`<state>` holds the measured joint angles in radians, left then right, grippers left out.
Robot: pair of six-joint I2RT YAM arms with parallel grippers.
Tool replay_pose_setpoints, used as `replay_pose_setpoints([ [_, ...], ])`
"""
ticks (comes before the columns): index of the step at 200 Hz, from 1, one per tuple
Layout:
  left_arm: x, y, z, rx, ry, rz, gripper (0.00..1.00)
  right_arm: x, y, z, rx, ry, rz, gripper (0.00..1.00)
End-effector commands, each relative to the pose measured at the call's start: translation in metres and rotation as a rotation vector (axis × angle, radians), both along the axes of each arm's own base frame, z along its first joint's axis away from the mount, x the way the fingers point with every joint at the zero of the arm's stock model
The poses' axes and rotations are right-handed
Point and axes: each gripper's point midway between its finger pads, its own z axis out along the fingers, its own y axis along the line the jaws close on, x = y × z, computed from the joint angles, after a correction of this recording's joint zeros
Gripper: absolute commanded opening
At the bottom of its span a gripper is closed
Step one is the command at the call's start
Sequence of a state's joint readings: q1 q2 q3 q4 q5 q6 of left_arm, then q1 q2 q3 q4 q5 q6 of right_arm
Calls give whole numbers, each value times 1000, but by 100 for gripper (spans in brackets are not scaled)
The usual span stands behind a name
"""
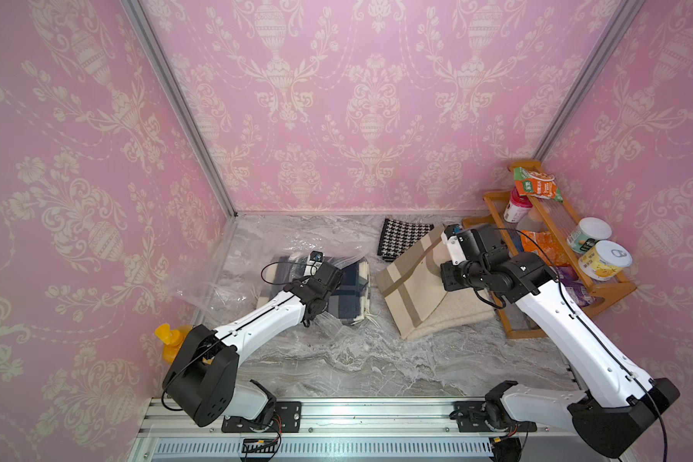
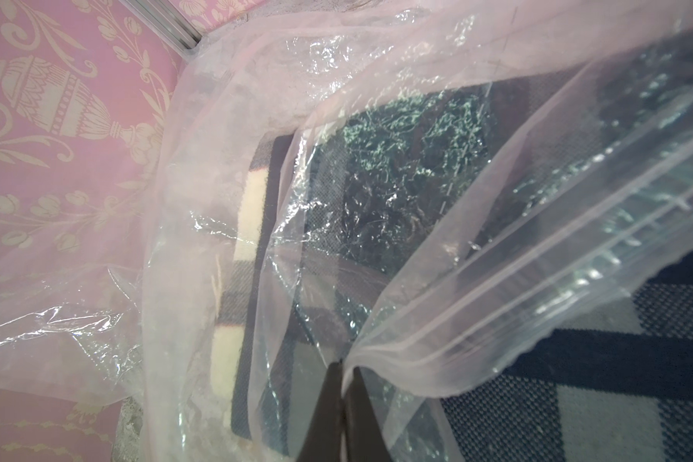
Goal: Take the scarf out of the vacuum bag
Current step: Take out the scarf from the vacuum bag.
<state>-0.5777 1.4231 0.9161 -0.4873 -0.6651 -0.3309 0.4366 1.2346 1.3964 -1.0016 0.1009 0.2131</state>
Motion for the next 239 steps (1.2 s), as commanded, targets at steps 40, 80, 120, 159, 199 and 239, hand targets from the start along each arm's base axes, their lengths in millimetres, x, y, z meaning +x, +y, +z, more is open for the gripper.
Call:
replay_pose_setpoints([
  [40, 5, -1, 6, -1, -5, -3, 0, 15, -24, -25, 170, 17, -128, 7],
  [80, 5, 0, 7, 1, -4, -3, 0, 23, -49, -35, 220, 19, -217, 7],
  [120, 5, -1, 6, -5, -2, -5, 0, 23, -67, -51, 271, 58, -273, 7],
  [159, 5, -5, 3, -21, 7, -15, 0, 29, -68, -65, 329, 87, -284, 6],
  [199, 5, -6, 3, -27, 7, -19, 0, 32, -71, -80, 338, 119, -305, 6],
  [239, 6, -12, 4, -57, 2, -46, 0, 37, -74, -92, 349, 141, -322, 7],
])
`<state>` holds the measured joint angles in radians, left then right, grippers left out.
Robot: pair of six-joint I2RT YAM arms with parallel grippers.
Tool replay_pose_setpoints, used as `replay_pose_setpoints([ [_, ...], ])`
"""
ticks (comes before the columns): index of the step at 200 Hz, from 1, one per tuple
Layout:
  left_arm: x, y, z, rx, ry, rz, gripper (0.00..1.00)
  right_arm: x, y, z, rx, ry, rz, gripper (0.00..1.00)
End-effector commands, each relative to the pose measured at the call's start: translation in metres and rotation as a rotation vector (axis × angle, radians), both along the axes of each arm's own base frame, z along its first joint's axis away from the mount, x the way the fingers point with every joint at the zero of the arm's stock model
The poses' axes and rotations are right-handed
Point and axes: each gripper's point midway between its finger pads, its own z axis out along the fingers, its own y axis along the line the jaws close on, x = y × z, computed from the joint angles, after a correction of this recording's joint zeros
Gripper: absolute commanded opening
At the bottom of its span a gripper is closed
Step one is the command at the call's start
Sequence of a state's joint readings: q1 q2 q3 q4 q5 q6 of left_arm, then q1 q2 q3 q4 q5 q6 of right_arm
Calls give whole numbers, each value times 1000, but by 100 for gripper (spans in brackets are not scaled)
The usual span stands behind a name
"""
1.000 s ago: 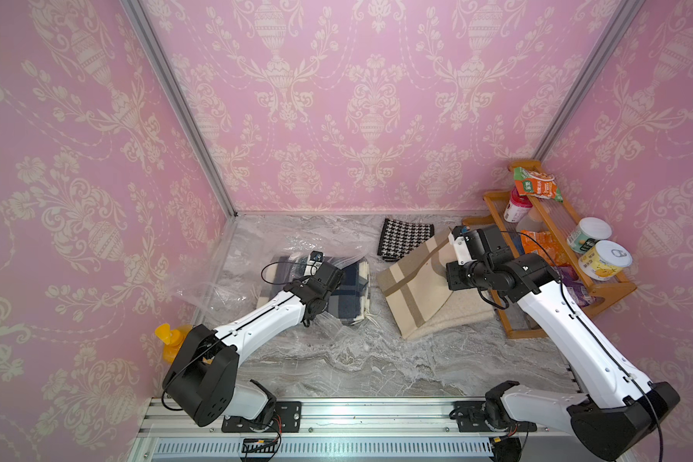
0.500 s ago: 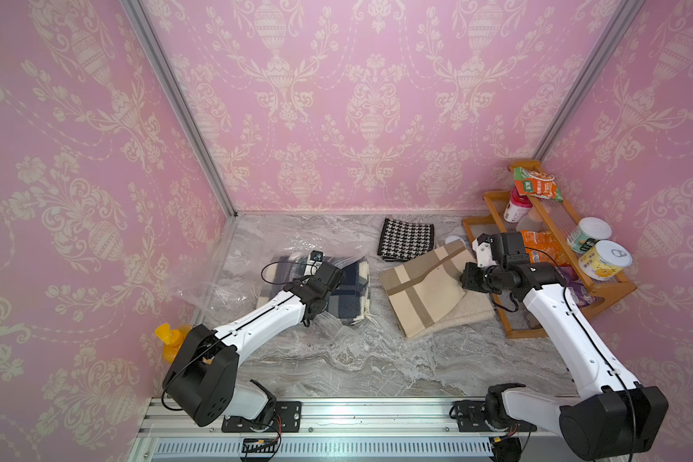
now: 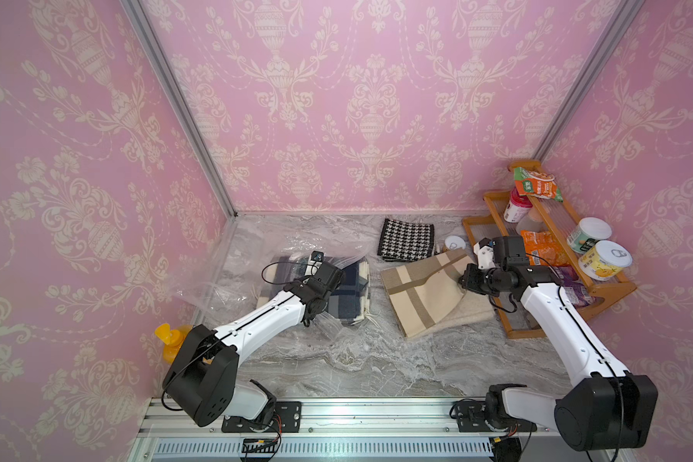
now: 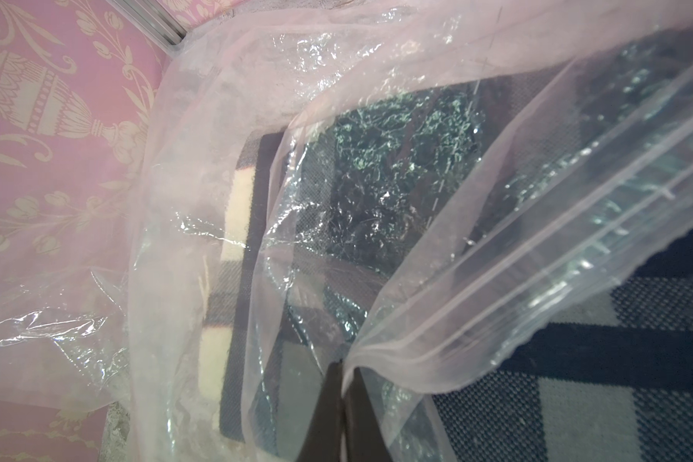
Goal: Take the scarf out of the vacuum bag
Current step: Take out the scarf from the vacuum bag.
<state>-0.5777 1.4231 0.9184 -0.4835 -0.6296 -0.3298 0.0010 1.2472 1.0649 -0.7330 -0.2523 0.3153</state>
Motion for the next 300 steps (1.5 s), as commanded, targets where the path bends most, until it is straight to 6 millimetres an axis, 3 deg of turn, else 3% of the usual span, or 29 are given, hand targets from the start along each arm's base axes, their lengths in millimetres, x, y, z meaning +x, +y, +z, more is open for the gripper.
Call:
replay_pose_setpoints([
  [1, 6, -7, 6, -29, -10, -28, 0, 10, -1, -3, 22, -17, -15, 7],
  [93, 8, -15, 2, -50, 13, -64, 0, 0, -30, -43, -67, 116, -84, 15],
  [182, 7, -18, 0, -52, 26, -72, 0, -10, -52, -52, -182, 155, -143, 32],
  [193, 7, -18, -1, -53, 29, -73, 0, -11, -54, -51, -193, 152, -149, 40],
  [257, 8, -20, -1, -56, 30, -73, 0, -13, -59, -44, -218, 135, -163, 60],
  [300, 7, -20, -2, -58, 33, -77, 0, -15, -64, -40, -238, 119, -185, 92],
])
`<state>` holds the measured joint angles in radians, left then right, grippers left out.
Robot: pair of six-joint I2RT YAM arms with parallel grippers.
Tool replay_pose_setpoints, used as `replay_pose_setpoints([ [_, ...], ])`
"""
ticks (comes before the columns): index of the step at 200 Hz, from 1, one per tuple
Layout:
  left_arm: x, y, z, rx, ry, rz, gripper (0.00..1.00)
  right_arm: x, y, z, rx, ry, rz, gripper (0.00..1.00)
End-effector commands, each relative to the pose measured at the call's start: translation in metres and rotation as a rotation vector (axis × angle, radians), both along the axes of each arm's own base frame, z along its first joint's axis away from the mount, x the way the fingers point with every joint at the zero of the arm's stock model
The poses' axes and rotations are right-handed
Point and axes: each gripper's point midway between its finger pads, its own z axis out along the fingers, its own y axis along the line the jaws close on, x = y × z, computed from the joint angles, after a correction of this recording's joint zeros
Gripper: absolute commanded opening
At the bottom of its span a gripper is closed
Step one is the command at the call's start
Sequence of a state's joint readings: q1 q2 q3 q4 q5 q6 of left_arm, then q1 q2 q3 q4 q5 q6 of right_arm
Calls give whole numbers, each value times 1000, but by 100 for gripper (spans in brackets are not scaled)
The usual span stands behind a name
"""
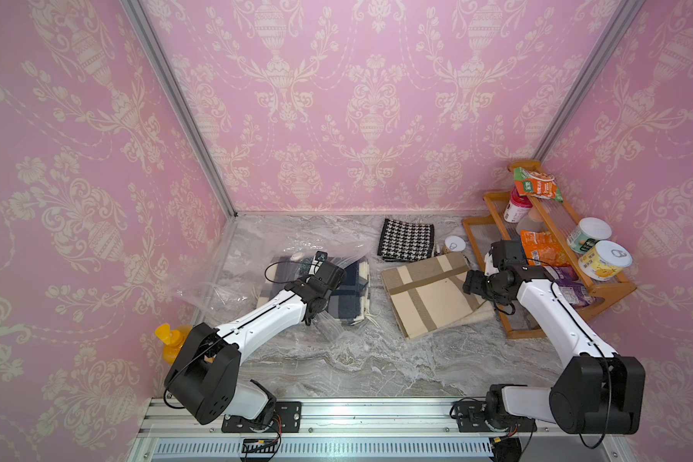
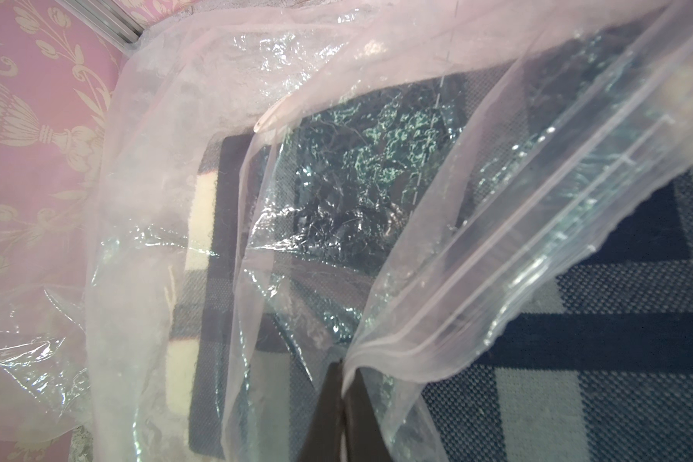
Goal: Take the scarf out of the vacuum bag
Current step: Take out the scarf from the vacuum bag, then adjust the scarf at the center of the board.
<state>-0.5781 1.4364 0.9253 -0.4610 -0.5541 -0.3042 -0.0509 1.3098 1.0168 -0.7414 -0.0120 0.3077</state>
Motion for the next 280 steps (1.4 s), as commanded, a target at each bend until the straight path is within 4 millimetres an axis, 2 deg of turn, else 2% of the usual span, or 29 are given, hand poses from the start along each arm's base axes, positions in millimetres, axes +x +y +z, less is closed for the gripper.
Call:
replay_pose_setpoints([
  [1, 5, -6, 4, -12, 2, -21, 0, -8, -7, 2, -30, -4, -21, 92],
  [15, 5, -6, 4, -11, 3, -20, 0, -8, -9, 5, -39, -13, -24, 100],
  [58, 5, -7, 4, -14, 3, -23, 0, -10, -17, 12, -84, -33, -48, 100],
  [93, 5, -7, 4, -14, 2, -23, 0, -14, -18, 28, -132, -86, -41, 100],
  [132, 4, -8, 7, -19, -3, -24, 0, -15, -3, 38, -132, -119, -1, 100],
  [151, 3, -9, 8, -21, -6, -26, 0, -13, 7, 37, -108, -131, 20, 100],
  [189, 0, -10, 13, -26, -14, -30, 0, -6, 18, 20, -58, -116, 31, 100],
  [210, -1, -12, 16, -31, -18, -35, 0, -6, 14, 5, -75, -69, 10, 100],
  [239, -3, -13, 19, -32, -22, -41, 0, -8, 8, -31, -98, 42, -25, 100],
  [280, -4, -12, 22, -31, -29, -42, 0, -14, -13, -63, -191, 161, -130, 100],
])
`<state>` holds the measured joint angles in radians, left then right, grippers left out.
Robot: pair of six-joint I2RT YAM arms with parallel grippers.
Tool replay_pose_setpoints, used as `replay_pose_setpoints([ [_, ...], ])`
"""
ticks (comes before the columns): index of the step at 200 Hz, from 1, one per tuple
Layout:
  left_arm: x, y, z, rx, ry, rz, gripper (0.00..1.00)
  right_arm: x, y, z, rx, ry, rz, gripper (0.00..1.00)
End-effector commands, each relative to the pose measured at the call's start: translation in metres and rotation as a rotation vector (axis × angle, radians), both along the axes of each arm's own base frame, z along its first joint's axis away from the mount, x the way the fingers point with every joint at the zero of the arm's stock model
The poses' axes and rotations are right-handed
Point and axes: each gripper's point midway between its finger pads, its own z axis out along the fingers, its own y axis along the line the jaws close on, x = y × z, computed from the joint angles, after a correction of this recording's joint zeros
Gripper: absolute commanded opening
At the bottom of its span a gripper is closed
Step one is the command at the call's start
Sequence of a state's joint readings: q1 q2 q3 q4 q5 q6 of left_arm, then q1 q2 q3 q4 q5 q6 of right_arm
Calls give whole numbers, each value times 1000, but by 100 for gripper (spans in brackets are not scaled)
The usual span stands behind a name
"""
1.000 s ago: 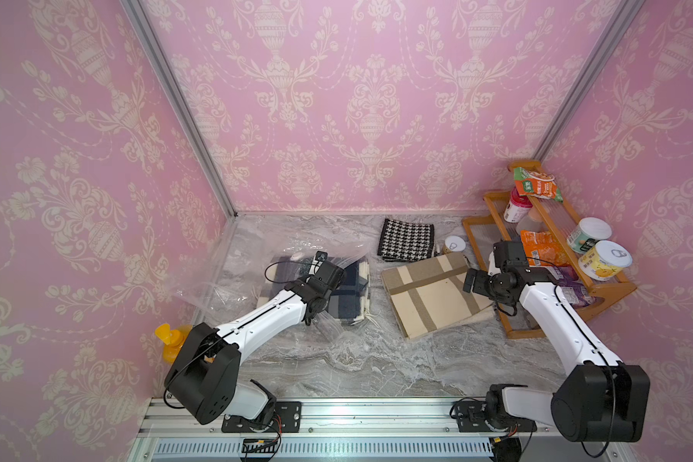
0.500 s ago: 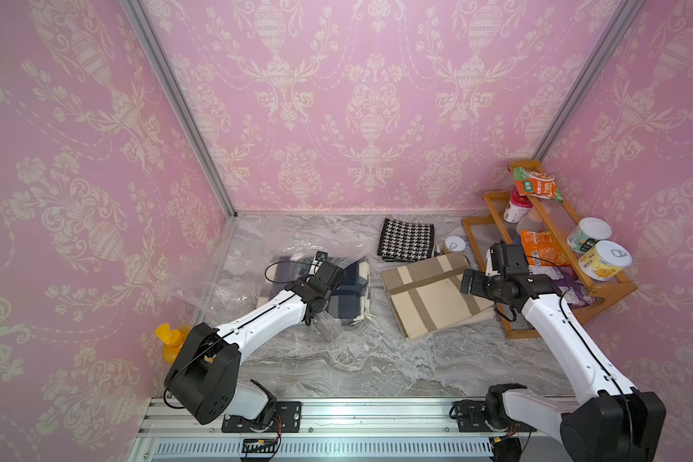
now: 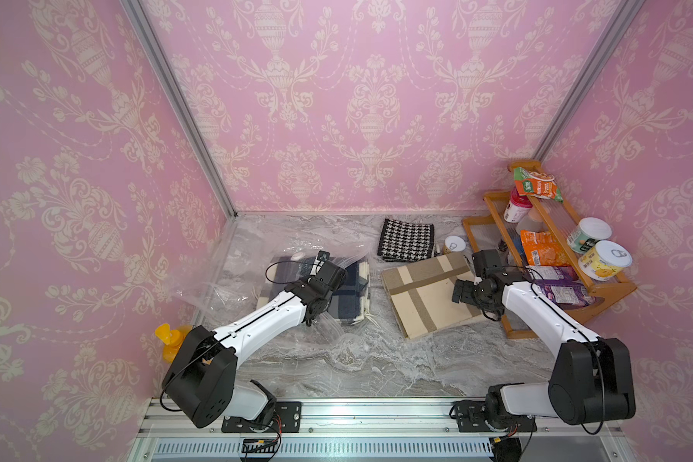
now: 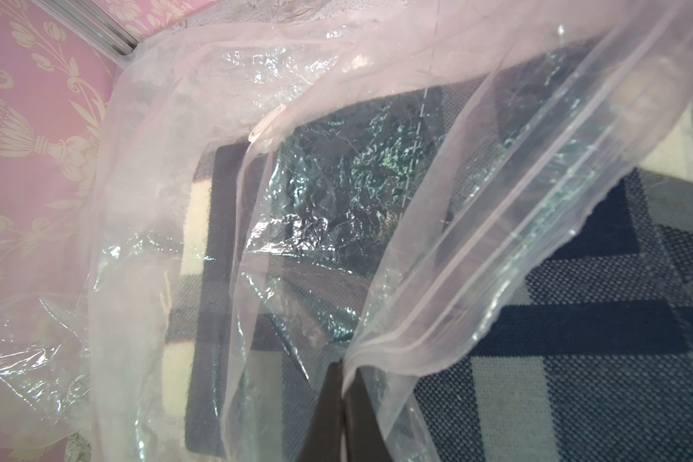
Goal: Take the scarf out of the vacuum bag
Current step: Adjust the scarf at the center of the board, then take out the scarf from the vacuum bag.
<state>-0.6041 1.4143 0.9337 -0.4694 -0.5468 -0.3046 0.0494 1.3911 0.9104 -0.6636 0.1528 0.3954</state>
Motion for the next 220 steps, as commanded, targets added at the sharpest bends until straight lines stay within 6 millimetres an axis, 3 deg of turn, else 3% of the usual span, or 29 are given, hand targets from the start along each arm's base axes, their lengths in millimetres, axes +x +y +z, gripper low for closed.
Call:
replay_pose_setpoints([
  [1, -2, -2, 13, -12, -14, -13, 0, -4, -15, -13, -78, 58, -87, 100],
  [22, -1, -3, 13, -14, -15, -13, 0, -4, -17, -26, -93, 134, -96, 100],
  [43, -2, -3, 14, -17, -15, -14, 0, 2, -11, -22, -56, 96, -97, 100],
  [90, -3, -4, 18, -25, -22, -18, 0, 12, -8, 39, -29, -72, -92, 100],
  [109, -3, -7, 20, -36, -26, -29, 0, 11, 7, 66, 36, -173, -36, 100],
  [156, -5, -13, 19, -52, -25, -39, 0, -2, 67, 115, 221, -366, 129, 100],
  [173, -6, -16, 21, -59, -30, -45, 0, -5, 100, 129, 278, -418, 214, 100],
  [194, -8, -18, 21, -64, -35, -54, 0, -8, 144, 135, 367, -453, 313, 100],
  [220, -11, -20, 22, -72, -44, -72, 0, -13, 203, 129, 482, -430, 424, 100],
])
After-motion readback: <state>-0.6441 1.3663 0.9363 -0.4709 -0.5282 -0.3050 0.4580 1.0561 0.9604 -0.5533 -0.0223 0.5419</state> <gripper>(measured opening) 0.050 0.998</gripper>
